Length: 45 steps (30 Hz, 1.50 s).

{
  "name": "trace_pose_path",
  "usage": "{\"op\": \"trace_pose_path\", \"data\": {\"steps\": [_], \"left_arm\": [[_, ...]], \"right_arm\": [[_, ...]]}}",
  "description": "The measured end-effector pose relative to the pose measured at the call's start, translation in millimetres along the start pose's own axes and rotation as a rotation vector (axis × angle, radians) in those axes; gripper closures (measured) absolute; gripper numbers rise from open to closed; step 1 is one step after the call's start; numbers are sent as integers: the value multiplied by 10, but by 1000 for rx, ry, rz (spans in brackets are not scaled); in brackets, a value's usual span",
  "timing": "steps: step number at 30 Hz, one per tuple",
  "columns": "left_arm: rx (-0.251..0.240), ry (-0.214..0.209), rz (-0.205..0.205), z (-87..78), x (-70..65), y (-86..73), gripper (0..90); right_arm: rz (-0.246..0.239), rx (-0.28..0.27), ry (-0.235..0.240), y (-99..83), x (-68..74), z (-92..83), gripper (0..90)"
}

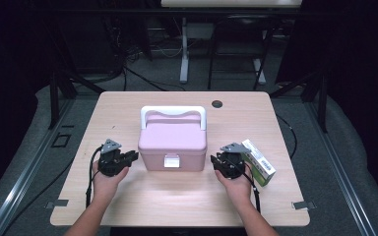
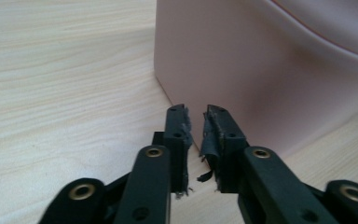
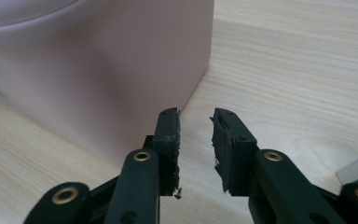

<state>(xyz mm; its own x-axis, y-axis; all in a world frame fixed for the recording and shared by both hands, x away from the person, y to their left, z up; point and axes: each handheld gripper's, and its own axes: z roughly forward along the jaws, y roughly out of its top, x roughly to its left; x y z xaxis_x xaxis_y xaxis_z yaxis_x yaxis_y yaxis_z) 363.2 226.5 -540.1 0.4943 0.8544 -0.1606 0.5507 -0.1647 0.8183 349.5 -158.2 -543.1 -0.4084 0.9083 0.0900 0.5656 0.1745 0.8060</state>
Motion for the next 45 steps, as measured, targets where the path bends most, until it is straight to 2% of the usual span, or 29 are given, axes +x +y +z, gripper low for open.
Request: {"op": "trace_pose_path", "data": {"steps": [5,8,9,14,16,19,20,22,24,32,34,37,41,45], "left_arm": [[-11,-24,-41,43,56,21,857],[0,-37,-53,65,73,22,891],[-13,-34,-54,82,70,16,891],[-17,-53,-41,105,44,11,896],[-3,-60,-34,130,16,18,897],[23,-35,7,136,-48,37,897],[7,-25,12,148,-63,35,896],[15,-11,32,139,-78,40,895],[10,-8,32,142,-83,37,895],[1,-5,33,135,-111,10,898],[1,2,46,129,-129,8,899],[7,3,38,121,-141,8,900],[16,-2,25,108,-150,8,899],[21,-6,32,96,-172,5,899]], "right_arm": [[19,-5,8,28,-16,80,732],[31,-5,5,40,-4,143,708],[31,-5,5,40,-4,143,708],[14,-14,-12,30,23,181,696],[9,-37,-7,24,49,193,695],[-16,-47,-18,17,100,205,735],[-23,-48,-21,14,111,204,758],[-13,-45,-5,15,101,205,767],[-12,-44,-2,16,96,204,774],[-14,-42,11,15,136,206,897],[-22,-43,-1,9,153,198,900],[-29,-37,-10,5,169,181,900],[-35,-31,-5,-8,178,154,900],[-36,-20,3,-8,165,133,900]]}}
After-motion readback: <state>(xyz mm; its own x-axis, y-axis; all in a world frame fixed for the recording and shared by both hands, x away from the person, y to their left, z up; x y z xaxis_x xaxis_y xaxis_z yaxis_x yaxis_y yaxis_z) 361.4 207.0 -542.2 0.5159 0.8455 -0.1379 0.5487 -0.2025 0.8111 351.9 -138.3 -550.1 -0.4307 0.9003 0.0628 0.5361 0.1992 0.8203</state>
